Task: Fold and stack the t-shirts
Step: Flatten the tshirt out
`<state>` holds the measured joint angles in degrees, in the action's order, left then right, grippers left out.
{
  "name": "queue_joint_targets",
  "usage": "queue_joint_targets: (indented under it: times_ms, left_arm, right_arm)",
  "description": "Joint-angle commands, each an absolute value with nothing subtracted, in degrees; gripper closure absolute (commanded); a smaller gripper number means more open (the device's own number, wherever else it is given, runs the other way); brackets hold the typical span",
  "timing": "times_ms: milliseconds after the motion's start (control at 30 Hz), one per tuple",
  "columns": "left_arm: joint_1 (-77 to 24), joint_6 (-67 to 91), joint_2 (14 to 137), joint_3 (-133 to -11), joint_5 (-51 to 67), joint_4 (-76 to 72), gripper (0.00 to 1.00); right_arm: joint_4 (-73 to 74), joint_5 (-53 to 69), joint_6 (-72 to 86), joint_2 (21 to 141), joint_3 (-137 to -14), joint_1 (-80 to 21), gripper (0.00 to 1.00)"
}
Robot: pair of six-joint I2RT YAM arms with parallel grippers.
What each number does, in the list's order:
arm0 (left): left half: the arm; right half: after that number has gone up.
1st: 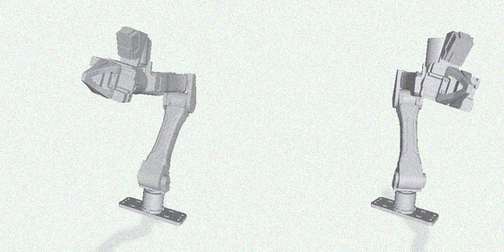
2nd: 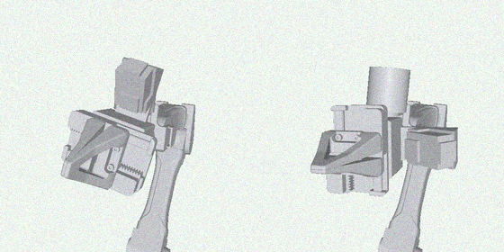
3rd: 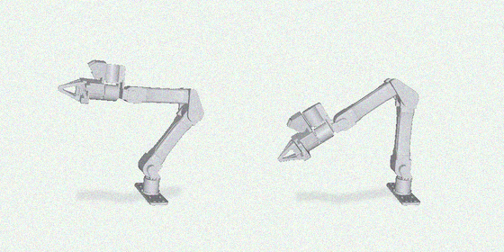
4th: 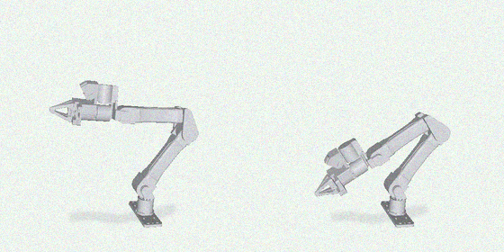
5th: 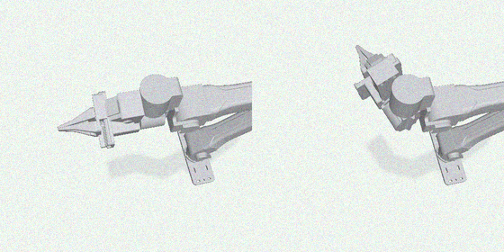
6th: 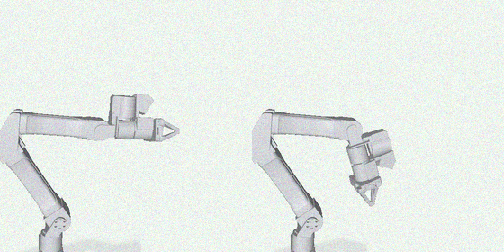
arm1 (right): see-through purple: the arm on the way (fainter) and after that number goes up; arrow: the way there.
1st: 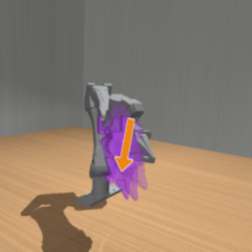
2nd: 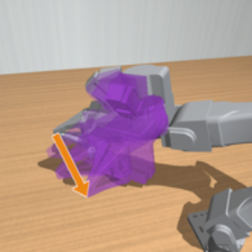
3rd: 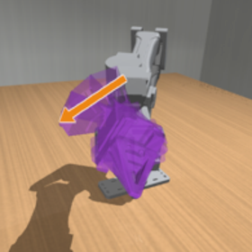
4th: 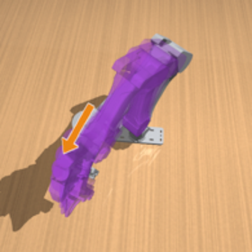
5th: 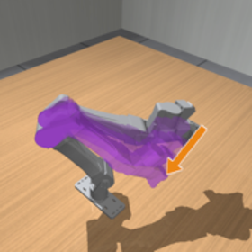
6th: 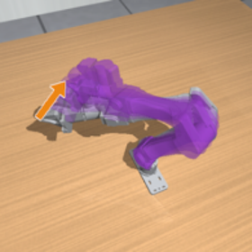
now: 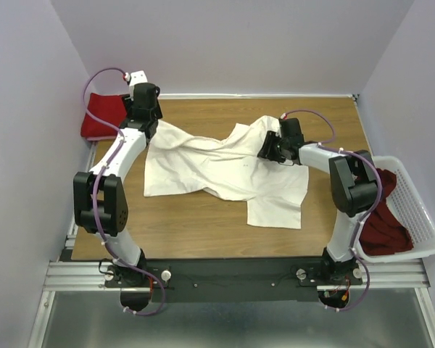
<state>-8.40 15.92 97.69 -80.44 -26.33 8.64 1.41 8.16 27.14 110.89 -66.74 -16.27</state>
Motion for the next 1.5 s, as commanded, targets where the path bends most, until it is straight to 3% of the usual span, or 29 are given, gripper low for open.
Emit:
queue_joint_targets:
  times_ms: [0,133,367,567,1133,1467]
  left_arm:
    - [-10.36,15.29,95.03,-78.85,-28.29,9.14,0.32]
    - [-11.42,18.62,87.48,-69.72,-26.73,10.19,0.33]
    - [-11.69,25.48,74.81,-47.76,-19.95,10.55,0.52]
    - [-10.73,27.33,75.92,-41.14,-16.18,7.39,0.54]
    - [-5.10,24.70,92.19,-46.58,-14.50,10.98,0.59]
    - [-2.90,21.18,98.71,-58.26,-16.70,13.27,0.58]
  right_arm:
    - [8.79,8.62,23.03,107.14,-63.73,-17.57,0.44]
    - [9.67,8.79,22.50,103.81,-61.45,-19.33,0.44]
    - [10.90,10.55,22.76,96.69,-56.35,-22.50,0.44]
    - [11.16,7.91,23.11,93.69,-52.21,-22.68,0.44]
    - [10.90,-3.60,25.40,104.32,-58.09,-18.02,0.44]
    - [12.03,-4.66,22.68,109.52,-67.76,-17.75,0.44]
